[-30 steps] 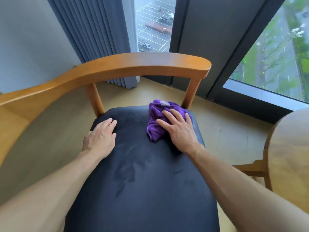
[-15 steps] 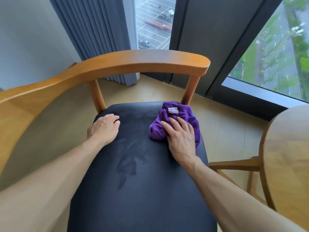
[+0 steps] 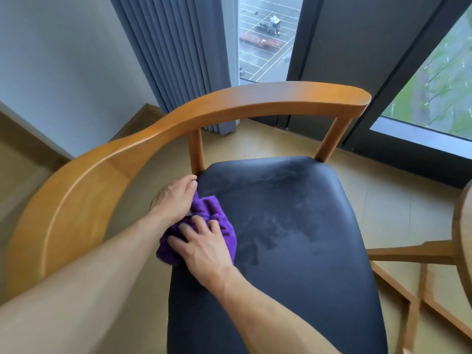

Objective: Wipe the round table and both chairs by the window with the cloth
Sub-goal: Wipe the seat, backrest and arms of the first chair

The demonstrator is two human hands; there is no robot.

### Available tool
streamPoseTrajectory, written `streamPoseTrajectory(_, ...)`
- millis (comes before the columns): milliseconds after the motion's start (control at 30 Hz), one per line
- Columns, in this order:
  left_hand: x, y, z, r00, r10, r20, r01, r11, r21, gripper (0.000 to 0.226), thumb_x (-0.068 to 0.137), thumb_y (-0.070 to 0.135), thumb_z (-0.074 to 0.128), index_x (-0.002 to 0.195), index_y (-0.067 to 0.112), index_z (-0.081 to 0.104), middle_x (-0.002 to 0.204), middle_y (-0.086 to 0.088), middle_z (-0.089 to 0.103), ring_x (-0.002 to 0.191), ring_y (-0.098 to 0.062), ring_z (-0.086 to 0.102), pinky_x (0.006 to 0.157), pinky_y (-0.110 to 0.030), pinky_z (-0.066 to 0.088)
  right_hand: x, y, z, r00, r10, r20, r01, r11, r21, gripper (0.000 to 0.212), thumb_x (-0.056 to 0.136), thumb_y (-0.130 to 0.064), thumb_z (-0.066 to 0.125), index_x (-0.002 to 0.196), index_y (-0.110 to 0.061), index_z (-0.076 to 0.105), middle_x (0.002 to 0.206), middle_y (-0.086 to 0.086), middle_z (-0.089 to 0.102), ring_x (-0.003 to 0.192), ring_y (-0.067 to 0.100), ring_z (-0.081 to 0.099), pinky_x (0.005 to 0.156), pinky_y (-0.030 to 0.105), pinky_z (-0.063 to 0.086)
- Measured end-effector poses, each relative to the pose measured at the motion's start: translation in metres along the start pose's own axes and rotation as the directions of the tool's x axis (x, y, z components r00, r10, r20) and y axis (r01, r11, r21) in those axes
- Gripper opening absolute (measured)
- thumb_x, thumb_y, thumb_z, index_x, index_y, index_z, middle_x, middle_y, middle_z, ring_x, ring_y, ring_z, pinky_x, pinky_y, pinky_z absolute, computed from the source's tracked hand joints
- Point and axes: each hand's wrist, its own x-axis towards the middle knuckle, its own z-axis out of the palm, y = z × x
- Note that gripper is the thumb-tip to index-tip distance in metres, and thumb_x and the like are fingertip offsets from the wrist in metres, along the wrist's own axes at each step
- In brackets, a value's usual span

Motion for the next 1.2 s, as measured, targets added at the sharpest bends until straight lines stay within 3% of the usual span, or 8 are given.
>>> streamPoseTrajectory(167,-0.023,-0.018,0.015,1.000,0.022,0.017,-0.022,1.000,0.004,0.039,0.104,0.040,0.033,0.137,0.033,0.053,0.143,-0.001,0.053,0.128,-0.028,0.051,0.105,-0.038,0.039,-0.040,-0.019,0.008,0.937,-0.334,0.100,0.342,0.936,-0.081,0.032,0.098,-0.028,0.037,0.117,-0.039,0.061,0.116,-0.011,0.056,0.113,0.024,0.043,0.088,0.046,0.043)
streamPoseTrajectory(333,-0.047,-0.013,0.039,0.999,0.049,0.012,-0.050,0.993,0.106,0.040,0.101,0.047,0.038,0.139,0.037,0.050,0.149,0.004,0.043,0.132,-0.026,0.044,0.105,-0.047,0.040,-0.084,0.036,-0.002,0.865,-0.493,0.093,0.501,0.860,-0.102,0.040,0.099,-0.017,0.035,0.126,-0.037,0.058,0.132,-0.007,0.053,0.116,0.027,0.044,0.077,0.040,0.036)
streamPoseTrajectory(433,-0.049,0.003,0.048,1.000,0.029,-0.006,-0.027,0.978,0.205,0.043,0.101,0.051,0.039,0.140,0.038,0.048,0.153,0.001,0.037,0.137,-0.028,0.037,0.105,-0.049,0.036,-0.091,0.103,-0.026,0.909,-0.414,0.056,0.417,0.890,-0.187,0.036,0.096,-0.018,0.044,0.123,-0.037,0.058,0.135,-0.006,0.054,0.118,0.028,0.049,0.077,0.041,0.041)
streamPoseTrajectory(533,-0.046,0.028,0.055,1.000,0.011,-0.019,-0.008,0.985,0.170,0.042,0.103,0.050,0.032,0.140,0.038,0.048,0.154,0.004,0.035,0.140,-0.025,0.032,0.106,-0.050,0.033,-0.098,0.176,-0.058,0.991,-0.130,0.035,0.135,0.956,-0.262,0.040,0.092,-0.019,0.044,0.125,-0.039,0.056,0.139,-0.005,0.051,0.123,0.030,0.047,0.080,0.045,0.044)
streamPoseTrajectory(700,-0.055,0.084,0.076,0.998,0.021,0.060,-0.027,0.993,0.115,0.045,0.104,0.049,0.024,0.144,0.038,0.041,0.154,0.006,0.034,0.141,-0.024,0.030,0.107,-0.056,0.032,-0.119,0.221,-0.076,0.977,0.209,-0.028,-0.211,0.966,-0.152,0.055,0.090,-0.011,0.056,0.135,-0.040,0.047,0.147,-0.003,0.038,0.117,0.031,0.043,0.073,0.043,0.050)
streamPoseTrajectory(867,-0.063,0.102,0.058,0.983,-0.101,-0.152,0.071,0.979,-0.190,0.041,0.105,0.043,0.021,0.127,0.026,0.052,0.133,-0.011,0.051,0.123,-0.034,0.048,0.099,-0.046,0.039,-0.105,0.150,-0.060,0.997,0.066,-0.031,-0.068,0.996,-0.066,0.049,0.084,-0.015,0.053,0.129,-0.034,0.052,0.125,-0.006,0.055,0.103,0.030,0.049,0.069,0.041,0.043)
streamPoseTrajectory(967,-0.067,0.085,0.030,0.958,-0.148,-0.247,0.113,0.982,-0.153,0.038,0.104,0.042,0.025,0.118,0.026,0.056,0.127,-0.012,0.054,0.119,-0.039,0.050,0.100,-0.046,0.039,-0.106,0.080,-0.032,0.998,-0.020,0.051,0.014,0.994,0.107,0.056,0.081,-0.010,0.053,0.135,-0.024,0.049,0.125,0.001,0.055,0.101,0.032,0.047,0.072,0.045,0.047)
streamPoseTrajectory(1200,-0.101,0.058,0.039,0.999,0.038,0.015,-0.038,0.998,0.051,0.037,0.104,0.037,0.033,0.132,0.033,0.057,0.143,0.004,0.049,0.127,-0.026,0.048,0.107,-0.045,0.039,-0.108,0.047,-0.026,0.973,-0.169,0.154,0.167,0.986,0.025,0.051,0.097,-0.016,0.049,0.143,-0.035,0.041,0.147,0.008,0.032,0.113,0.034,0.042,0.066,0.038,0.039)
